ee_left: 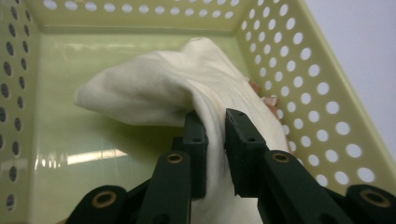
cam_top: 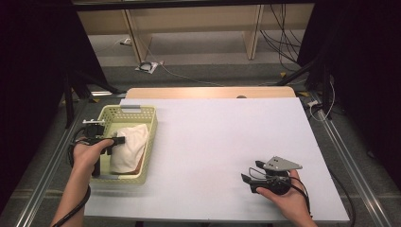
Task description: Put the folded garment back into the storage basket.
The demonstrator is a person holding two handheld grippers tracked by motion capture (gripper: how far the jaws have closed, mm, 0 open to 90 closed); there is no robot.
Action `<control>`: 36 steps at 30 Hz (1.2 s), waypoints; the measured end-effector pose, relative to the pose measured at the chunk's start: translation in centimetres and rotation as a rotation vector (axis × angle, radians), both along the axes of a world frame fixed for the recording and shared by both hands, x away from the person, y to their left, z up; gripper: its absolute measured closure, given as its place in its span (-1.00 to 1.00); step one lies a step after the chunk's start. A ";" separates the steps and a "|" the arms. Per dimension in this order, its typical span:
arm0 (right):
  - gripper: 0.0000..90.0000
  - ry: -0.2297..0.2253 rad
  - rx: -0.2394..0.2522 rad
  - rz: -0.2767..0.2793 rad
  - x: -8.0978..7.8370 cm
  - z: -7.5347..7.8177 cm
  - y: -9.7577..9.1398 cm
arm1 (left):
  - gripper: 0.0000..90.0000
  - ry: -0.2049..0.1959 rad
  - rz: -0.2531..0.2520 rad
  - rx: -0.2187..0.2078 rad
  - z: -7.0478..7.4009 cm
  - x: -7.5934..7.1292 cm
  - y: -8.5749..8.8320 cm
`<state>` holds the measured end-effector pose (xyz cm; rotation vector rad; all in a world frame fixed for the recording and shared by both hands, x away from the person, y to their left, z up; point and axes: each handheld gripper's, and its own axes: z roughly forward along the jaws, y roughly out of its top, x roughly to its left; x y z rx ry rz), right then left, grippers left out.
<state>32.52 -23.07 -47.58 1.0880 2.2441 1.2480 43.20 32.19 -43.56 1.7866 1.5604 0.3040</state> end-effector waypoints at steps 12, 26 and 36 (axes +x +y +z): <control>-0.43 -0.001 -0.002 -0.016 0.1 0.0 -0.1 | 0.77 0.104 0.032 0.041 -1.7 1.7 0.1; -0.42 -0.004 -0.008 -0.008 0.1 0.0 0.0 | 0.82 0.150 0.029 0.145 -2.3 3.6 0.8; -0.42 0.002 -0.015 -0.006 0.0 0.1 0.0 | 0.82 0.159 0.016 0.253 -2.0 4.6 1.0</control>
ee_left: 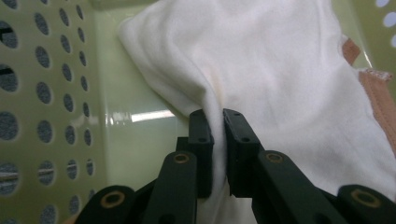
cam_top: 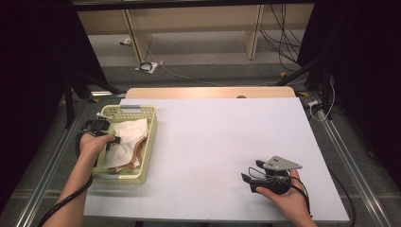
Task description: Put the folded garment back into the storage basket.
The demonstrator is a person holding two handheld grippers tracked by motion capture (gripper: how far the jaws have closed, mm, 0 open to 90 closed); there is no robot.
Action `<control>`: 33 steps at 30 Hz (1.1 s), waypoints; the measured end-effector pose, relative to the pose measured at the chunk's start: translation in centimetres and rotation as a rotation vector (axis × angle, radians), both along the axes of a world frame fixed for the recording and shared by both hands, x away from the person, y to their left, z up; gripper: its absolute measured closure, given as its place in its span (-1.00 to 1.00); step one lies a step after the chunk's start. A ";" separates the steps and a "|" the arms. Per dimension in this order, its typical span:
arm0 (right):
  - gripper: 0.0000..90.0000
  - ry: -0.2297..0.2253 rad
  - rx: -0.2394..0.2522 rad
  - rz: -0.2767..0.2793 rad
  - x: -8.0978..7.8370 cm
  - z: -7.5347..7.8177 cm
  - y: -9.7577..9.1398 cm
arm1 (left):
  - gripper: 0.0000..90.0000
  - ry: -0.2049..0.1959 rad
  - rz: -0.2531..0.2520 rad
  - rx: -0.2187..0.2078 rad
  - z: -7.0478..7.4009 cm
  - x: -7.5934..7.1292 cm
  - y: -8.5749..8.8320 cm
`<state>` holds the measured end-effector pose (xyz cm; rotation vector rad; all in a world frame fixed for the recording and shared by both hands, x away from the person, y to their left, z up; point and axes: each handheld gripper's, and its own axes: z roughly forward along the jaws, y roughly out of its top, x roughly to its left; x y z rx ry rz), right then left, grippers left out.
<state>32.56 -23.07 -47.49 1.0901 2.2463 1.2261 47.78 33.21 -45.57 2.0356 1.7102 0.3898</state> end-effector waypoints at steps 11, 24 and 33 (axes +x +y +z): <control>-0.43 0.000 -0.001 -0.001 0.0 0.0 0.0 | 0.81 -0.001 0.028 0.079 -0.1 0.4 0.7; -0.43 -0.007 0.006 0.001 0.0 0.0 0.1 | 0.72 -0.012 0.056 0.154 -0.2 1.0 0.5; -0.42 -0.008 0.003 -0.002 0.0 0.0 0.1 | 0.15 -0.200 0.057 0.173 4.9 -1.0 -1.7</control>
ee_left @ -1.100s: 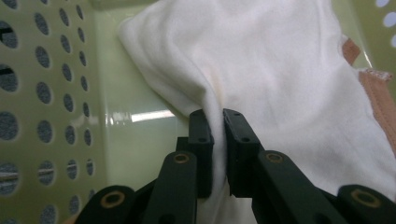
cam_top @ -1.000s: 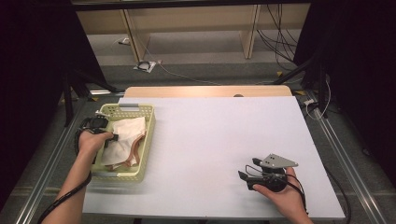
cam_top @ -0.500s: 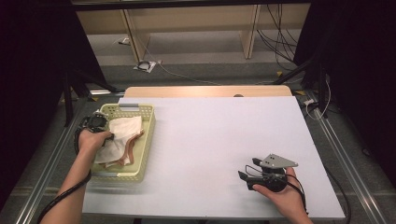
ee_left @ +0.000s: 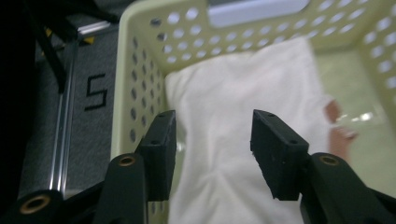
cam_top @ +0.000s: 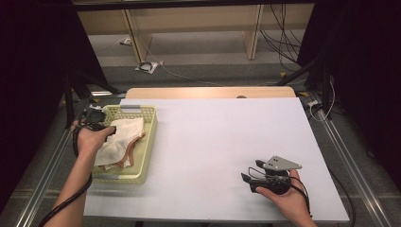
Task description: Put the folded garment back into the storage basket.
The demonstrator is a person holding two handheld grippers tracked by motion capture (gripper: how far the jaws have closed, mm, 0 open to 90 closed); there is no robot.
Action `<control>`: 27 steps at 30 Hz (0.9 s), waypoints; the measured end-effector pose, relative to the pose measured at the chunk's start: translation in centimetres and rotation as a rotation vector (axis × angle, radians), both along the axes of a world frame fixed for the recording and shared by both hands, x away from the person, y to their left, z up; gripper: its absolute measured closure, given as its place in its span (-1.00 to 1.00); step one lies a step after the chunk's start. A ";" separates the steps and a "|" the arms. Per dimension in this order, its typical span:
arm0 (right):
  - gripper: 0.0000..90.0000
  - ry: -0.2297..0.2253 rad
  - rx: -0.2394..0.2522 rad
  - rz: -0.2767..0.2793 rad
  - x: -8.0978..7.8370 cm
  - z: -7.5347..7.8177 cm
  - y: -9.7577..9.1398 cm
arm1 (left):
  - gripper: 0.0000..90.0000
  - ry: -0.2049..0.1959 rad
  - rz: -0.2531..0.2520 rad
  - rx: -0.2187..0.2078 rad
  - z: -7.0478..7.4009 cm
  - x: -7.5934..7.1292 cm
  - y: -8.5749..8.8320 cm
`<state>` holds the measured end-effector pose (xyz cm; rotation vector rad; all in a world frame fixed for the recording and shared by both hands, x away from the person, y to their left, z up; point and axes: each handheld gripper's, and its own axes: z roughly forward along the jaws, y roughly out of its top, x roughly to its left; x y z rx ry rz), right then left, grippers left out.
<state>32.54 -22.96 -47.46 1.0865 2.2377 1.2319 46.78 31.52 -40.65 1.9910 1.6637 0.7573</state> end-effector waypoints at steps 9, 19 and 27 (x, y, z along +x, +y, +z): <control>-0.42 0.000 0.004 -0.001 -0.1 0.0 -0.1 | 0.83 0.186 -0.100 -0.149 -3.7 0.5 -2.6; -0.43 0.001 -0.001 0.002 -0.1 0.1 0.0 | 0.85 0.245 -0.083 -0.152 -5.7 0.4 -2.3; -0.42 -0.001 0.001 0.001 0.0 0.0 0.0 | 0.90 0.259 -0.082 -0.112 -5.7 0.6 -2.2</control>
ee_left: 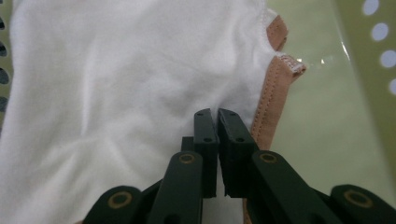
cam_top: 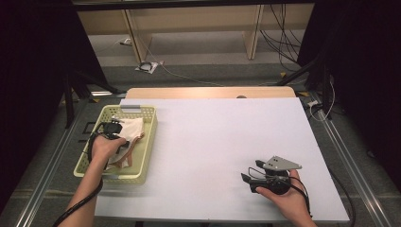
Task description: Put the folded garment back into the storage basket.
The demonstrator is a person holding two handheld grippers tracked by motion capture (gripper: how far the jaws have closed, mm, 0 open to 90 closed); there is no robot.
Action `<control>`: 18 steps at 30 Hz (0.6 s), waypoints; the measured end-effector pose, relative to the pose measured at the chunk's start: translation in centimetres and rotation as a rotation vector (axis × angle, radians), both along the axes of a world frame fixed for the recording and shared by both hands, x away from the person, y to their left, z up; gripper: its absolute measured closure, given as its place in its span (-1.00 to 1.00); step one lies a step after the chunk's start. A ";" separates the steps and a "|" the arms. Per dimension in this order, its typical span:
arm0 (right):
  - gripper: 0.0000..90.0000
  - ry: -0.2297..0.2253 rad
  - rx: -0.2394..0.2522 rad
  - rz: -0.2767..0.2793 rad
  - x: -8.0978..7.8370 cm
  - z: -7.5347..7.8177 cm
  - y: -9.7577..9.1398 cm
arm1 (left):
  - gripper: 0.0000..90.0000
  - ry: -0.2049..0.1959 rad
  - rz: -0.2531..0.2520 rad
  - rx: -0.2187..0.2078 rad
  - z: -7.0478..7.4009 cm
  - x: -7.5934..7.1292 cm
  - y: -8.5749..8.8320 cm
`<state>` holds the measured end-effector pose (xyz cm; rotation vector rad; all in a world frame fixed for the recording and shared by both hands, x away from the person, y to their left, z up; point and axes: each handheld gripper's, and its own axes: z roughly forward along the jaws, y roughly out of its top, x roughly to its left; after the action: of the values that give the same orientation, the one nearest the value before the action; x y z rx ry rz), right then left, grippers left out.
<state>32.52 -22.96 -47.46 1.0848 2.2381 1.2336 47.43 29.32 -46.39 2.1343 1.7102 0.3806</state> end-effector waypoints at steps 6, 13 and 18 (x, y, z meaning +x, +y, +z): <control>-0.43 0.000 0.004 -0.002 0.0 0.0 0.0 | 0.86 -0.010 0.004 -0.003 0.2 -0.1 0.0; -0.42 -0.001 0.001 -0.001 0.0 0.0 0.0 | 0.74 -0.049 -0.005 -0.012 0.6 -0.6 0.0; -0.43 -0.001 -0.001 -0.004 0.0 0.1 -0.1 | 0.62 -0.086 -0.009 -0.014 1.2 -1.0 0.1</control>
<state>32.52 -23.02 -47.35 1.0880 2.2341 1.2309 46.43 29.44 -45.19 2.0837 1.6507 0.4504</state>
